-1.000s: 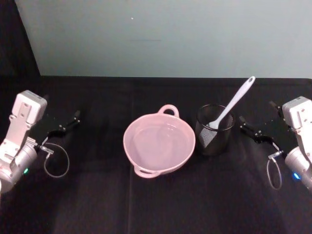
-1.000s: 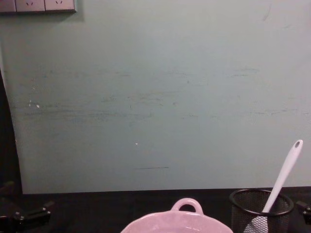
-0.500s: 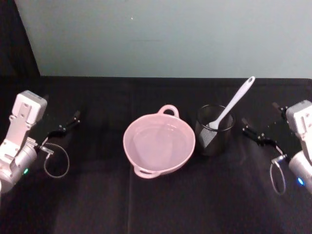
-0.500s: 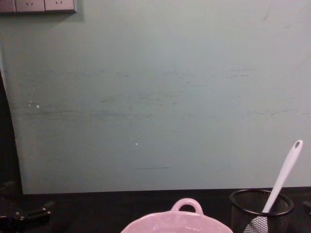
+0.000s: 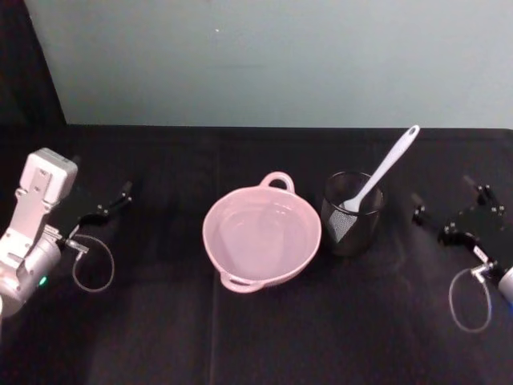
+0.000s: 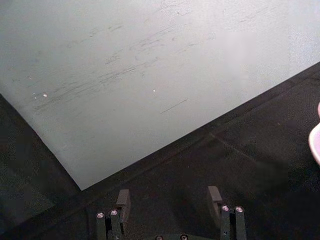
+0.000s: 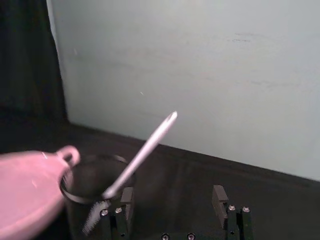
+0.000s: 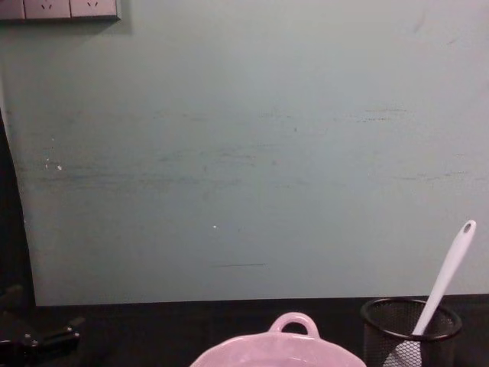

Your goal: Use the one hand to pick up the spoon and stir the clear water in the bowl.

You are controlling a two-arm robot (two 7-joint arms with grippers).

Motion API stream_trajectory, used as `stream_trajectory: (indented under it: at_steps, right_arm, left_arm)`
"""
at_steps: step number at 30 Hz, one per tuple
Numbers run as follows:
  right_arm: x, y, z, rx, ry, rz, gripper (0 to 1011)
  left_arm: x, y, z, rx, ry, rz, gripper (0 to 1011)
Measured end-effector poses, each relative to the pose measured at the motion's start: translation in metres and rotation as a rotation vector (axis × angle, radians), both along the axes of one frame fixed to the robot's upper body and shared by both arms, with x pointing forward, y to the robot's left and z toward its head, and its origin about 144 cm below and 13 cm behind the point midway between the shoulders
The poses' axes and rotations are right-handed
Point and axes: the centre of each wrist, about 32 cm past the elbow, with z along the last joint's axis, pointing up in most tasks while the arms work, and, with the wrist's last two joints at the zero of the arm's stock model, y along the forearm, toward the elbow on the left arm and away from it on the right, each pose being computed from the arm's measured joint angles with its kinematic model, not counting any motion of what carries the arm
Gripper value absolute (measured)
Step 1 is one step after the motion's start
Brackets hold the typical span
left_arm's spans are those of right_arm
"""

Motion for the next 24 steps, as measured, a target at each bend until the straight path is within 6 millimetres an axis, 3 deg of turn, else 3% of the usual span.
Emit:
stream_trajectory:
  at_steps: [8, 24]
  right_arm:
    - [0.009, -0.009, 0.015, 0.259, 0.099, 0.046, 1003]
    - [0.035, 0.001, 0.039, 0.496, 0.281, 0.075, 1003]
  left_arm:
    - [0.0, 0.0, 0.0, 0.0, 0.0, 0.0, 1011]
    - [0.0, 0.0, 0.0, 0.0, 0.0, 0.0, 1011]
